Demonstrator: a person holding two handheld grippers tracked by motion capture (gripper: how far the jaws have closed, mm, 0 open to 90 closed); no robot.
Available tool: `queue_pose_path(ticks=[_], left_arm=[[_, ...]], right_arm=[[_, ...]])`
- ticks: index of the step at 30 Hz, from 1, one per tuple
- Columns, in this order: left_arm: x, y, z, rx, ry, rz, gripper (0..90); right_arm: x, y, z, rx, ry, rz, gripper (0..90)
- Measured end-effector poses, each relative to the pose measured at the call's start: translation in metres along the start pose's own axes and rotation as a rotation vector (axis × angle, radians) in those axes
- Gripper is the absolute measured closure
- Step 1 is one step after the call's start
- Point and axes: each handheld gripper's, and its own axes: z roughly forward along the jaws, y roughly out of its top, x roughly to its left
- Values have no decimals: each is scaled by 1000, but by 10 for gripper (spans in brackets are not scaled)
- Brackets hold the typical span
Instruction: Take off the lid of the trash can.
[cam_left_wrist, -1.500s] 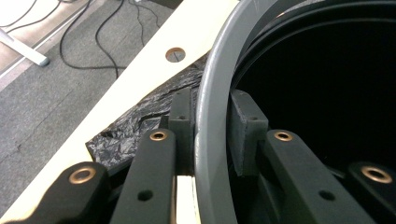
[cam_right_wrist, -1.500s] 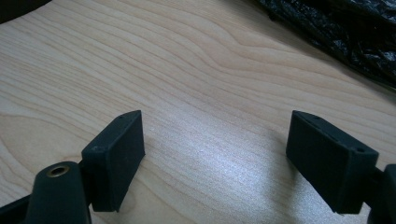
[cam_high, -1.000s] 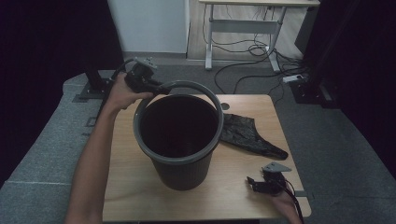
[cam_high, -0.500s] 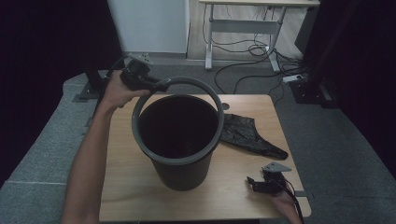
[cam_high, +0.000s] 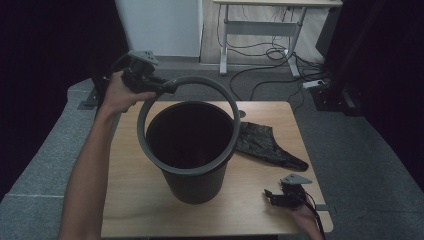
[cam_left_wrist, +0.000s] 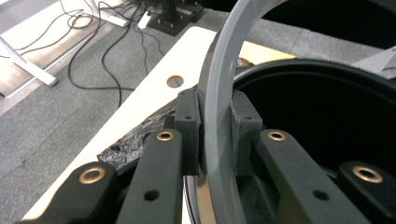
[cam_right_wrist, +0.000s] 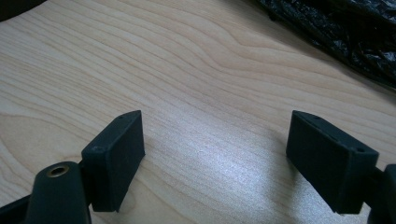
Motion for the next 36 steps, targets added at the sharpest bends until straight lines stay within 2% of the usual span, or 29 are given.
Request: queue_pose_path(ticks=[12, 14, 18, 24, 36], left_arm=[[-6, -6, -19, 31, 35, -3, 769], [-8, -7, -24, 24, 49, -5, 769], [-9, -10, -29, 11, 45, -13, 769], [-10, -18, -32, 18, 46, -16, 769], [-4, -40, -50, 19, 84, -48, 768]], right_arm=[[0, 0, 0, 0, 0, 0, 187], [0, 0, 0, -1, 0, -2, 187], [0, 0, 0, -1, 0, -1, 187], [0, 0, 0, -1, 0, -2, 187], [0, 0, 0, 0, -3, 1, 188]])
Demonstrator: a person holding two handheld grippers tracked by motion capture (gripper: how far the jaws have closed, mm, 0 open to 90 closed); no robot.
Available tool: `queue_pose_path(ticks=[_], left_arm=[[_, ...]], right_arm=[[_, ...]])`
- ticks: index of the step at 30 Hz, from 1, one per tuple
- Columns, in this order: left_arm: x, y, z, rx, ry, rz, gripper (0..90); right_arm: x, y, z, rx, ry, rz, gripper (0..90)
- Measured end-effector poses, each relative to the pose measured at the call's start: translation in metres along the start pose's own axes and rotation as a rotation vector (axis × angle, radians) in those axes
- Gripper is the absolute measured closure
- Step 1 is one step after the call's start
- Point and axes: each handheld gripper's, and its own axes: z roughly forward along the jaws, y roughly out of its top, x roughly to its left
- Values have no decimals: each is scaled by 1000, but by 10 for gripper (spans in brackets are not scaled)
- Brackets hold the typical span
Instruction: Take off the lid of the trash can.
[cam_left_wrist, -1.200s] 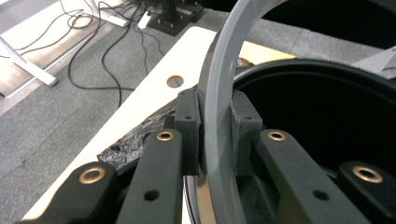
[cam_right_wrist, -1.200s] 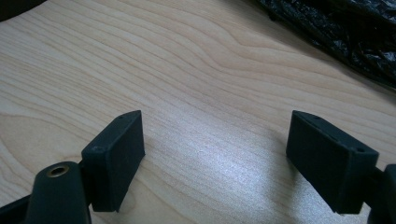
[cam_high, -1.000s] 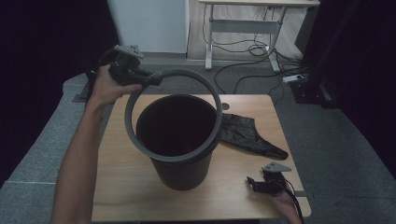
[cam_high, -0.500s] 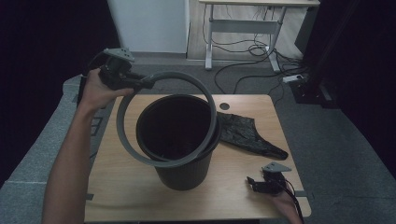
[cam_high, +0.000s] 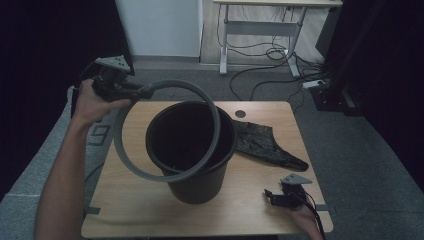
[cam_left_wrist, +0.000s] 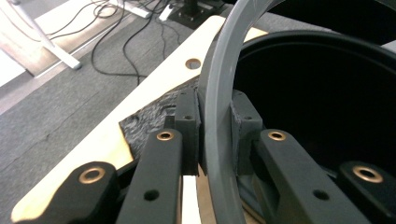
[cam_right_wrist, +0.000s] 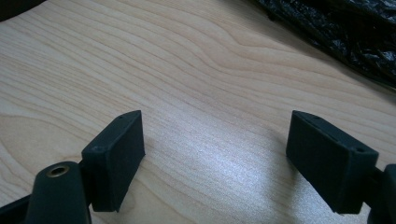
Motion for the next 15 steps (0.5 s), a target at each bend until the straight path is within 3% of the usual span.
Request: queue_pose_path(ticks=[15], left_arm=[[3, -21, -18, -13, 16, -20, 768]], right_arm=[[0, 0, 0, 0, 0, 0, 188]])
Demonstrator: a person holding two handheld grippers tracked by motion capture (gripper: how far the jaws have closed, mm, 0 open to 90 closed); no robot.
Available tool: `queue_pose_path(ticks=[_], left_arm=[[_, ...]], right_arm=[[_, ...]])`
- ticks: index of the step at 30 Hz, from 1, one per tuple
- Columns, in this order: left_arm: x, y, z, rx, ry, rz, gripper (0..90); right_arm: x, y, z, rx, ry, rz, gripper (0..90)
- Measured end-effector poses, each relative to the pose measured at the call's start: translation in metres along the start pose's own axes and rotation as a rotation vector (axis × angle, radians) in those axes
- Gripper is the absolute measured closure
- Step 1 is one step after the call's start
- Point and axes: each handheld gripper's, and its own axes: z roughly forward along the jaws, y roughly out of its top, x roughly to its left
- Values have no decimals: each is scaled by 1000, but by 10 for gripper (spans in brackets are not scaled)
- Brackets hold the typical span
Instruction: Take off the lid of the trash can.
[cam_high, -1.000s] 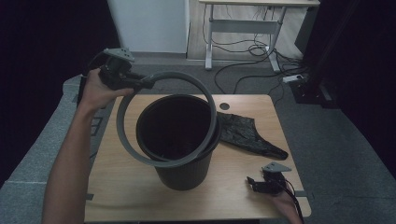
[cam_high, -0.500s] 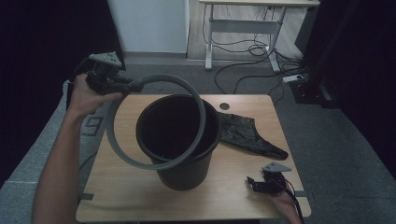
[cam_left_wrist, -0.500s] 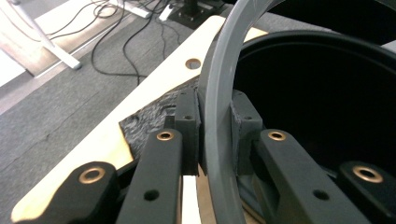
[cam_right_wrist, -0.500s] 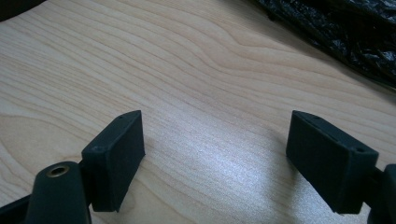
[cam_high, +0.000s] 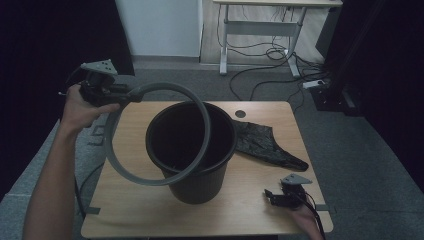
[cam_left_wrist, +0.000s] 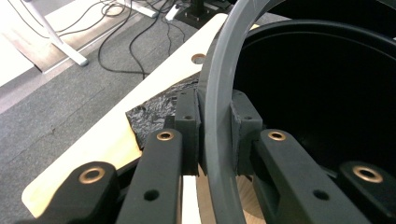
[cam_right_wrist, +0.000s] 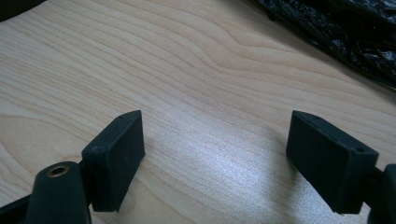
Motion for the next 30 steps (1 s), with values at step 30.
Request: queue_pose_path(ticks=[30], left_arm=[[6, -38, -42, 2, 68, -49, 767]], right_arm=[[0, 0, 0, 0, -4, 3, 188]])
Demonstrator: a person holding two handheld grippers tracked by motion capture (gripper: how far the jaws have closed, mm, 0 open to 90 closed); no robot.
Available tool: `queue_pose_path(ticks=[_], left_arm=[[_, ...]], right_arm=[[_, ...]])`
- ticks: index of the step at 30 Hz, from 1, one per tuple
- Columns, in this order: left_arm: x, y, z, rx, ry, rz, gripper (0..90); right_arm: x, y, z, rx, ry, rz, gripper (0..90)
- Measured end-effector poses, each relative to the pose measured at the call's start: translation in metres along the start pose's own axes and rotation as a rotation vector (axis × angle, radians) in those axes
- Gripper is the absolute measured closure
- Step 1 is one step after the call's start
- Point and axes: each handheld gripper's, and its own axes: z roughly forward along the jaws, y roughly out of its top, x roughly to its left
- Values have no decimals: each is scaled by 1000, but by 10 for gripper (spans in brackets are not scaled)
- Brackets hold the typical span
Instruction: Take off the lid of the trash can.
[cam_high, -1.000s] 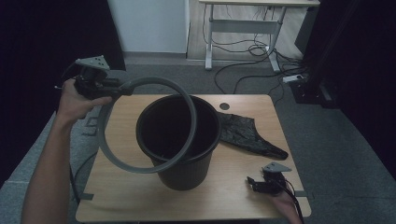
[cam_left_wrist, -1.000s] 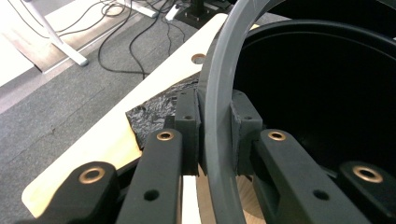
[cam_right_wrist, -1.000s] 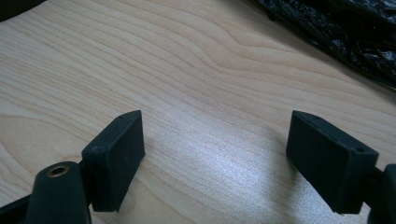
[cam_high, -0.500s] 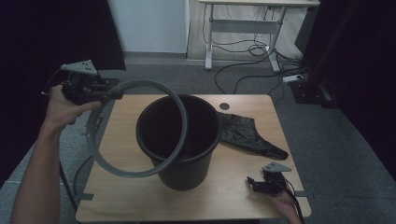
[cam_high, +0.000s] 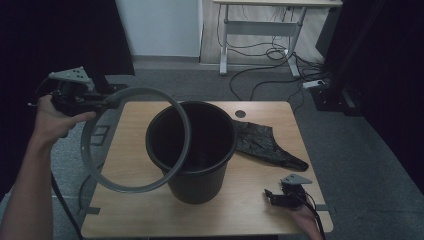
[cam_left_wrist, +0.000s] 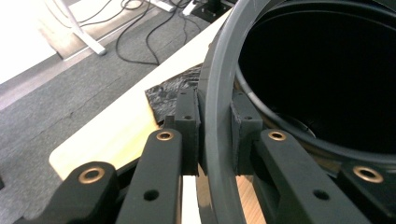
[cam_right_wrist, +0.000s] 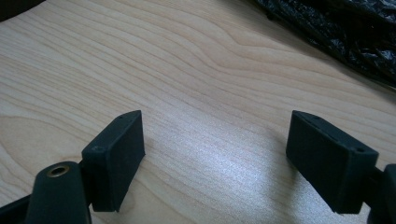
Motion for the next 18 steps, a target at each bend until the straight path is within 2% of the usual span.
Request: queue_pose_path(ticks=[18], left_arm=[[15, -28, -25, 13, 54, -47, 766]], right_arm=[[0, 0, 0, 0, 0, 0, 189]])
